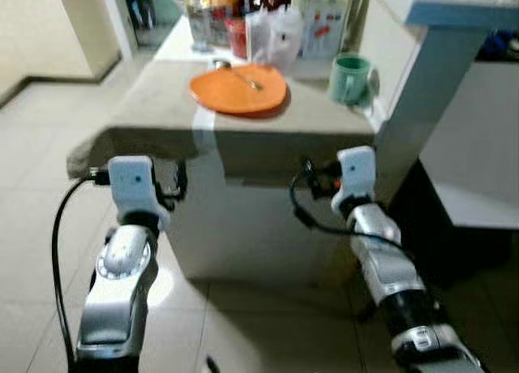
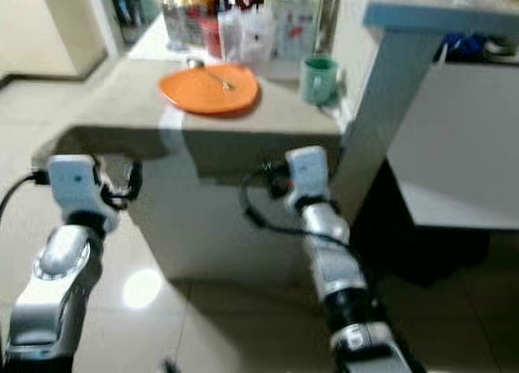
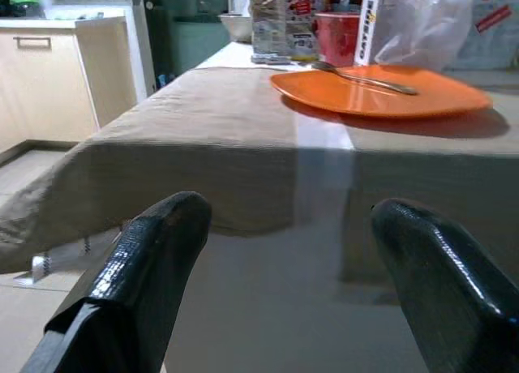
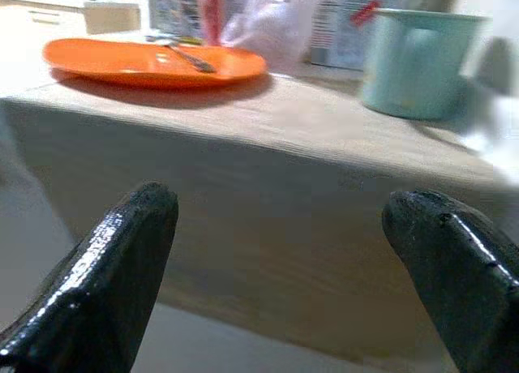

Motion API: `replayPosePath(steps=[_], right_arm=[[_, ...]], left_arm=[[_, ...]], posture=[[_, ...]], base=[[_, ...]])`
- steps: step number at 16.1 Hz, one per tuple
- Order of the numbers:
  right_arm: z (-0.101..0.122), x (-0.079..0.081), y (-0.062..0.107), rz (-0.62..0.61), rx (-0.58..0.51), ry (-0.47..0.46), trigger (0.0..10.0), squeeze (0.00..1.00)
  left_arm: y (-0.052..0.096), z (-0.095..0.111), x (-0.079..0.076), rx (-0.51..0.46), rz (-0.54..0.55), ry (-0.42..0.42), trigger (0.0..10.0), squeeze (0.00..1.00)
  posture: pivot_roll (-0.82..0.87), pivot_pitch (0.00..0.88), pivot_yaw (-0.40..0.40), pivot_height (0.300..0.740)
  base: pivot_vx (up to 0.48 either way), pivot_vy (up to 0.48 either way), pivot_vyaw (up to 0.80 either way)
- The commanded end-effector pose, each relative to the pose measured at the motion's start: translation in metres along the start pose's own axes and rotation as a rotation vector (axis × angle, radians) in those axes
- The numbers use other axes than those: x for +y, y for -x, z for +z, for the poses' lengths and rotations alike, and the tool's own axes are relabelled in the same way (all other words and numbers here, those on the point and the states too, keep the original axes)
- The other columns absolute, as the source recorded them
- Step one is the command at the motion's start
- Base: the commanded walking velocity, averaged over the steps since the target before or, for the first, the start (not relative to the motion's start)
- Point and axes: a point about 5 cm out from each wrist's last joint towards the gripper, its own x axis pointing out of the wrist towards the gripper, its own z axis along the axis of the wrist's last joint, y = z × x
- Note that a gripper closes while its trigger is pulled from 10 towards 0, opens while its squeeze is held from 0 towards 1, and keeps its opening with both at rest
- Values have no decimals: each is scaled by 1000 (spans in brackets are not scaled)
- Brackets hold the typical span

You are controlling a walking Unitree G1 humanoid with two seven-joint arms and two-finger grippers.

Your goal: Setting the table

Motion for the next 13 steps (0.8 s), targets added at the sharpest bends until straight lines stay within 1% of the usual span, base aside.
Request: replayPosePath(steps=[1,4,9,10,13], right_arm=[[3,7,-2,26,-9,1,10000,0],[3,7,-3,25,-9,6,10000,0],[11,3,-3,-4,-68,40,10000,0],[12,2,-3,-11,-72,40,10000,0],[13,2,-3,-20,-85,52,10000,0]], left_arm=[[0,2,5,-10,21,-21,10000,0],[-1,6,1,-36,1,-34,10000,0],[0,4,-2,-31,-1,-23,10000,0],[-1,5,-3,-38,-7,-26,10000,0],[-1,8,-6,-50,-24,-41,10000,0]], posture=[[-16,21,10,740],[-14,20,9,740],[-15,20,7,740],[-15,20,7,740],[-16,23,10,740]], base=[[0,0,0],[0,0,0],[0,0,0],[244,0,0],[480,0,0]])
